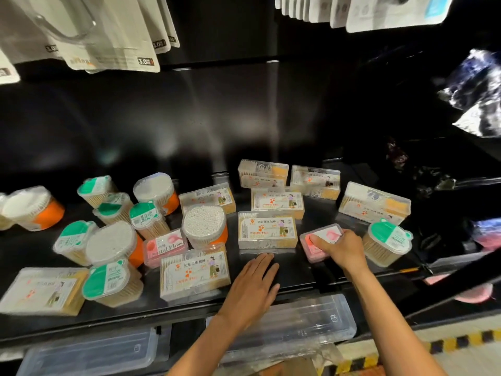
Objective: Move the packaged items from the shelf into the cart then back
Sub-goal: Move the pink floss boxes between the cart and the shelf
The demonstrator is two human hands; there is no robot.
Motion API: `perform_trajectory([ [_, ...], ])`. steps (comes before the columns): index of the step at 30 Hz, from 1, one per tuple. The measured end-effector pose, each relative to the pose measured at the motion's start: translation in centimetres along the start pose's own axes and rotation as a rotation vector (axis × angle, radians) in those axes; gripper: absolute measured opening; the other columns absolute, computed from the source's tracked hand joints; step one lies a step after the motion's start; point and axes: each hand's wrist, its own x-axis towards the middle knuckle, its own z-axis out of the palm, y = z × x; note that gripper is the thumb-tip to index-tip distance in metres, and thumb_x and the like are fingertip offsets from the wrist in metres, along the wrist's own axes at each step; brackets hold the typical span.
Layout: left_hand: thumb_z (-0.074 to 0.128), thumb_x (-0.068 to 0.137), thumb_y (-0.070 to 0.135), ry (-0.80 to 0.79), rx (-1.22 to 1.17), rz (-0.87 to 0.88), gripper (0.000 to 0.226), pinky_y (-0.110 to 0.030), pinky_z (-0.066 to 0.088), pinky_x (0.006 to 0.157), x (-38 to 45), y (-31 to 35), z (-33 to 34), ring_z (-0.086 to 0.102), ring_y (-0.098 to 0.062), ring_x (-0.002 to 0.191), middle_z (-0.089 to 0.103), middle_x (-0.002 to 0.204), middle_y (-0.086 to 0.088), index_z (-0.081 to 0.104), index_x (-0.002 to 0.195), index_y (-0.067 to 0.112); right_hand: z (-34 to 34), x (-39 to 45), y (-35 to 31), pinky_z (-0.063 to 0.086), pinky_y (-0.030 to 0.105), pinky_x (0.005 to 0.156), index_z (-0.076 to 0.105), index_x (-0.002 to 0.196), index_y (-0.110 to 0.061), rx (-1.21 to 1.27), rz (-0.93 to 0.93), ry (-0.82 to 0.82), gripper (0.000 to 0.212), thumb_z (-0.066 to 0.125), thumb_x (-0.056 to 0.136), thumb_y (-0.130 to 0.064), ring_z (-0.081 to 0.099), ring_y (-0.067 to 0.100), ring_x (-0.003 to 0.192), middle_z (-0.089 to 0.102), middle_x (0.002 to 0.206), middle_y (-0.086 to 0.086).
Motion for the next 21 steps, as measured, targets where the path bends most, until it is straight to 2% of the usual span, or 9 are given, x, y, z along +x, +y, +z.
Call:
perform_trajectory([
  [2,0.036,0.091,0.039,-0.007,0.001,0.003,0.047,-0.031,0.046,0.098,-0.1,0.0,-0.1,0.058,-0.017,0.118,0.061,0.127,-0.004,0.066,0.118,0.016,-0.5,-1.4,-0.7,0.056,0.042,0.084,0.061,0.111,-0.010,0.048,0.000,-0.007,0.079,0.084,0.052,-0.056,0.064,0.026,0.097,0.066,0.108,0.011],
  [4,0.036,0.091,0.039,-0.014,-0.007,0.001,0.047,-0.032,0.047,0.098,-0.3,0.0,-0.2,0.057,-0.018,0.120,0.060,0.128,-0.005,0.065,0.118,0.015,-0.7,-2.0,-0.8,0.057,0.037,0.077,0.061,0.109,-0.008,0.103,-0.007,-0.015,0.064,0.086,0.061,-0.041,0.067,0.022,0.091,0.069,0.103,0.010],
  [7,0.035,0.091,0.038,-0.023,-0.021,-0.004,0.047,-0.032,0.047,0.099,-0.4,0.2,-0.3,0.056,-0.018,0.121,0.060,0.129,-0.005,0.065,0.118,0.014,-0.9,-2.8,-0.9,0.053,0.027,0.069,0.057,0.112,-0.004,0.165,0.003,-0.011,0.058,0.084,0.069,-0.031,0.067,0.020,0.090,0.069,0.103,0.009],
  [10,0.036,0.091,0.038,-0.029,-0.033,0.000,0.047,-0.032,0.048,0.099,-0.5,0.3,-0.6,0.056,-0.018,0.121,0.060,0.129,-0.005,0.065,0.118,0.014,-0.9,-3.8,-1.0,0.050,0.026,0.071,0.059,0.114,-0.002,0.227,0.010,-0.019,0.047,0.079,0.076,-0.022,0.066,0.023,0.094,0.068,0.105,0.011],
  [15,0.035,0.092,0.038,-0.061,-0.024,0.003,0.047,-0.031,0.047,0.099,-0.9,0.1,-0.9,0.056,-0.017,0.121,0.060,0.128,-0.004,0.065,0.119,0.014,-1.1,-4.8,-1.0,0.052,0.042,0.092,0.057,0.119,-0.002,0.310,0.044,-0.081,0.049,0.078,0.077,-0.015,0.064,0.026,0.101,0.067,0.110,0.012],
  [21,0.037,0.090,0.037,-0.045,-0.042,0.031,0.045,-0.030,0.049,0.095,-0.9,0.1,-2.0,0.061,-0.017,0.113,0.064,0.122,-0.004,0.067,0.114,0.014,-1.6,-6.3,-2.1,0.051,0.046,0.094,0.052,0.122,-0.006,0.384,0.028,-0.097,0.054,0.078,0.077,-0.021,0.064,0.025,0.102,0.065,0.112,0.011],
])
